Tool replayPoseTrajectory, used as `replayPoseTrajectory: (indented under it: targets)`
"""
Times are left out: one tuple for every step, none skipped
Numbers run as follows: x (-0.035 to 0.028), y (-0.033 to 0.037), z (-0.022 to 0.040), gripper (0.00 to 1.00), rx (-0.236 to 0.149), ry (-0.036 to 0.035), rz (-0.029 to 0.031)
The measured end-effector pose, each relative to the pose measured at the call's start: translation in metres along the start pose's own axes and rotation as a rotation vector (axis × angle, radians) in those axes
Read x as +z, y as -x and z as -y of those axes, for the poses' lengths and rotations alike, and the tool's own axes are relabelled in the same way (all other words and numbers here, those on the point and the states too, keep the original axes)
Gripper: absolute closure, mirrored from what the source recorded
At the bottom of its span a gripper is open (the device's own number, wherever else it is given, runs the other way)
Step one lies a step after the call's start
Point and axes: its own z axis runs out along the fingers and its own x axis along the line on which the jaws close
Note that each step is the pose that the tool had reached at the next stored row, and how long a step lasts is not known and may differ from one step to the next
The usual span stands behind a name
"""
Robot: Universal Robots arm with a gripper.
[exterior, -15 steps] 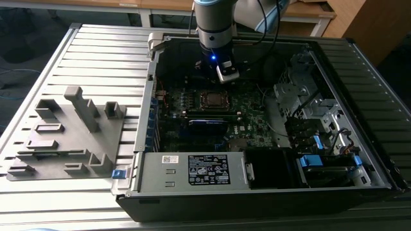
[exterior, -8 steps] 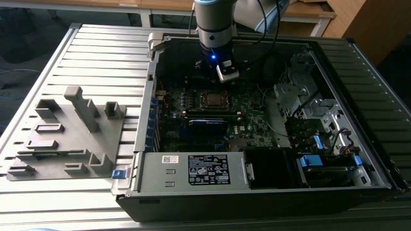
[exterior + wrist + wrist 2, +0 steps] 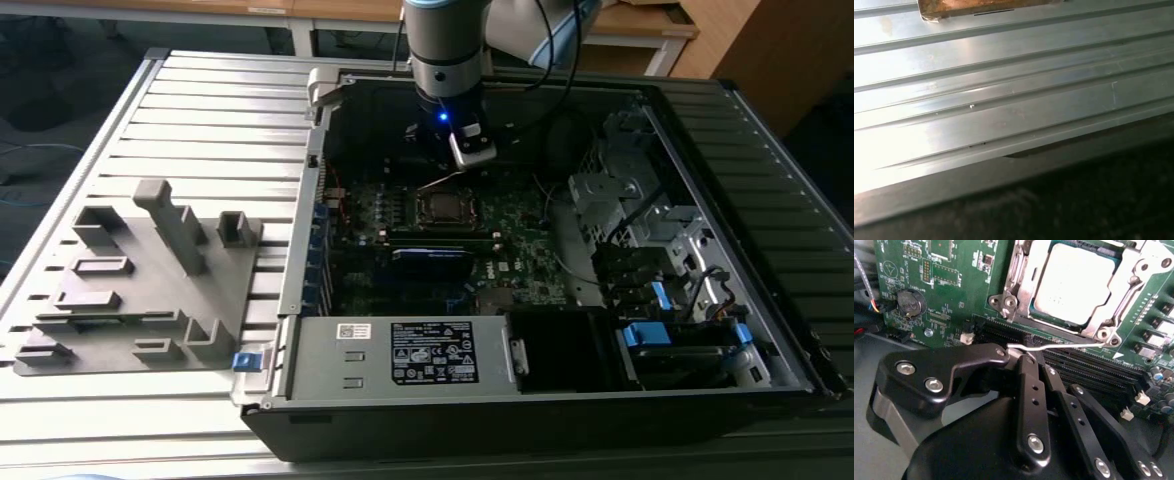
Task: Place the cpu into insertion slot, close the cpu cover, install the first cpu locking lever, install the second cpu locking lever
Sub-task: 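Install the first cpu locking lever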
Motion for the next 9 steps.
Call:
replayPoseTrajectory:
  targets:
    - [0.0,0.0,0.0,0.89,0.0,-0.0001,0.0]
    - [0.0,0.0,0.0,0.89,0.0,-0.0001,0.0]
    - [0.0,0.0,0.0,0.89,0.0,-0.0001,0.0]
    - [0.0,0.0,0.0,0.89,0.0,-0.0001,0.0]
    - [-0.0004,0.0,0.0,0.89,0.0,-0.0003,-0.0001]
    - [-0.0014,0.0002,-0.0002,0.89,0.0,-0.0001,-0.0001]
    - [-0.0028,0.0004,-0.0004,0.89,0.0,0.0,0.0]
    - [-0.0044,0.0007,-0.0007,0.89,0.0,-0.0001,0.0]
    - [-0.0061,0.0009,-0.0009,0.89,0.0,0.0,0.0]
